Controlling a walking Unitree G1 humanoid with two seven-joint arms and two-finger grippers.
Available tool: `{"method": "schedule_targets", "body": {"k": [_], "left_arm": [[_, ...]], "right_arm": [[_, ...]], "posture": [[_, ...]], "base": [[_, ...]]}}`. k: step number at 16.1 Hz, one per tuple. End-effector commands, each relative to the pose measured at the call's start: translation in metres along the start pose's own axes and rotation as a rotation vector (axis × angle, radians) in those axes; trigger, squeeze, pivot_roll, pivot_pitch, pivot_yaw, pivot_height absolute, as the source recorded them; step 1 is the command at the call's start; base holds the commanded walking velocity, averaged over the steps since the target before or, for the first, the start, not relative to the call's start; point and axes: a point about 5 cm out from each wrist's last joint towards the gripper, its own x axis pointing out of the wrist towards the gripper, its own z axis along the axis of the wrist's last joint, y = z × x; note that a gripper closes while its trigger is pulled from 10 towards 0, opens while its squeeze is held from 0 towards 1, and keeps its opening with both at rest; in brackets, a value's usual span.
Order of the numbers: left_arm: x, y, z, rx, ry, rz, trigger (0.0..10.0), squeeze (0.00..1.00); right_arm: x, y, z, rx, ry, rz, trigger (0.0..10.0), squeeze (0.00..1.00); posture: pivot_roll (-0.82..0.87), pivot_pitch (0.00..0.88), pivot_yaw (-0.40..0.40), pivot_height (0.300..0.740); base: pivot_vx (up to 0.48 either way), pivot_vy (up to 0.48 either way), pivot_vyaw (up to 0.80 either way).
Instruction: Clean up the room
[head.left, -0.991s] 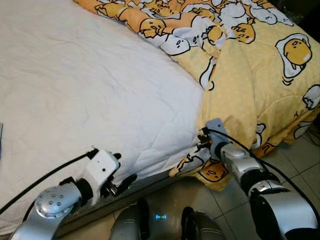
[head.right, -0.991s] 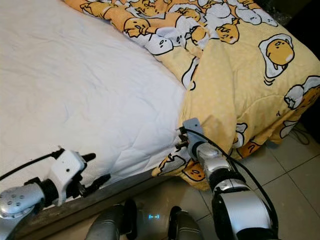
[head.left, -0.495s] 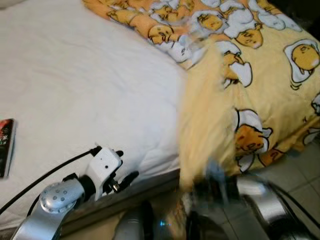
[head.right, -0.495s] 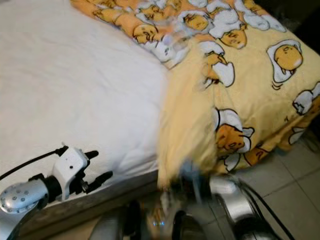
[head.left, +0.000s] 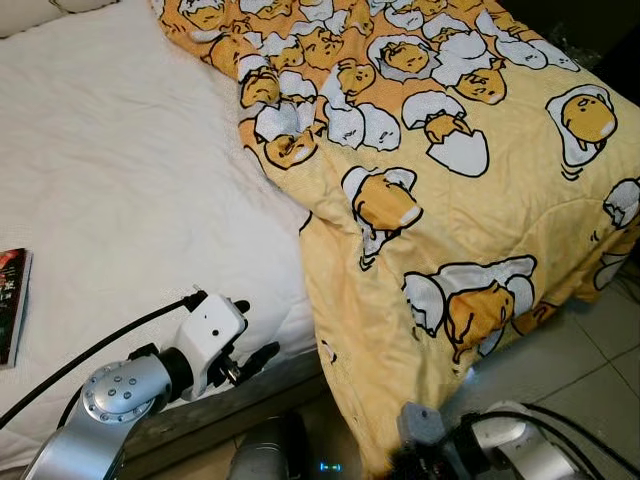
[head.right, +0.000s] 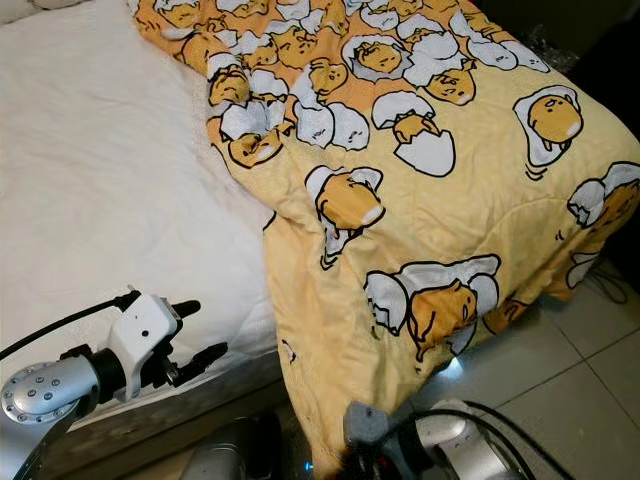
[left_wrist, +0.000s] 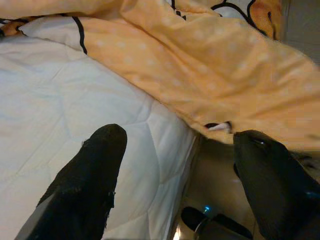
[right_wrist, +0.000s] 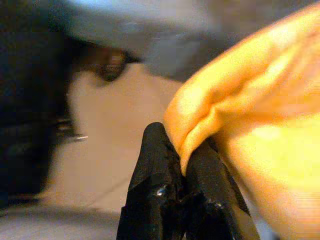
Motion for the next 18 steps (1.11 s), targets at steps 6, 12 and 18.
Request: {"method": "schedule_targets", "body": {"k": [6, 12, 18], "left_arm": [[0.001, 0.002, -0.003, 0.007, 0.017, -0.004, 10.0, 0.00], [0.005, 0.004, -0.004, -0.004, 0.006, 0.014, 10.0, 0.00], [0.018, 0.013, -0.005, -0.113, -0.093, 0.314, 10.0, 0.00]], "right_arm": [[-0.031, -0.018, 0.036, -0.046, -0.137, -0.090, 10.0, 1.00], [-0.052, -0.047, 0.068, -0.121, -0.184, -0.383, 10.0, 1.00], [-0.051, -0.061, 0.080, 0.086, -0.439, -0.847, 10.0, 1.00]], "posture": [[0.12, 0.182, 0.081, 0.740], [0.11, 0.177, 0.083, 0.740], [0.09, 0.134, 0.071, 0.740]], "base": [[0.000, 0.000, 0.00], [0.000, 0.000, 0.00], [0.000, 0.000, 0.00]]}}
